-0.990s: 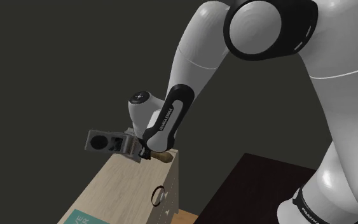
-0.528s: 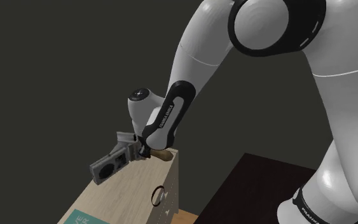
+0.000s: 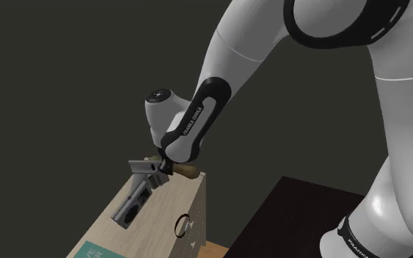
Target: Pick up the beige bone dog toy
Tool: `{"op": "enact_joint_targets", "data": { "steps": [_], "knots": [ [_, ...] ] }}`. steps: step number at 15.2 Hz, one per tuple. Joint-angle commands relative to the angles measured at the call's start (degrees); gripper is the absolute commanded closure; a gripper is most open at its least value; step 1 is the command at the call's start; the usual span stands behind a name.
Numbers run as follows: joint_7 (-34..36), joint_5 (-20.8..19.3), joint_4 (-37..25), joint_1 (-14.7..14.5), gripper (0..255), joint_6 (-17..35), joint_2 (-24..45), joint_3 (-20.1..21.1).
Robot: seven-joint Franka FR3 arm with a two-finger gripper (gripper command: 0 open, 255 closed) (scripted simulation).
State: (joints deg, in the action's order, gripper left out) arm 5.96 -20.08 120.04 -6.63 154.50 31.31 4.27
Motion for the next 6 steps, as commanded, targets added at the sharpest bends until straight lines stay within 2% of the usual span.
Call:
{"op": "enact_joint_targets", "data": {
  "steps": [1, 6],
  "knots": [
    [-0.4, 0.5, 0.3, 0.3, 255, -1.2, -1.5, 0.5],
    [-1.2, 1.3, 0.8, 0.7, 255, -2.9, -3.7, 1.1]
  ]
}}
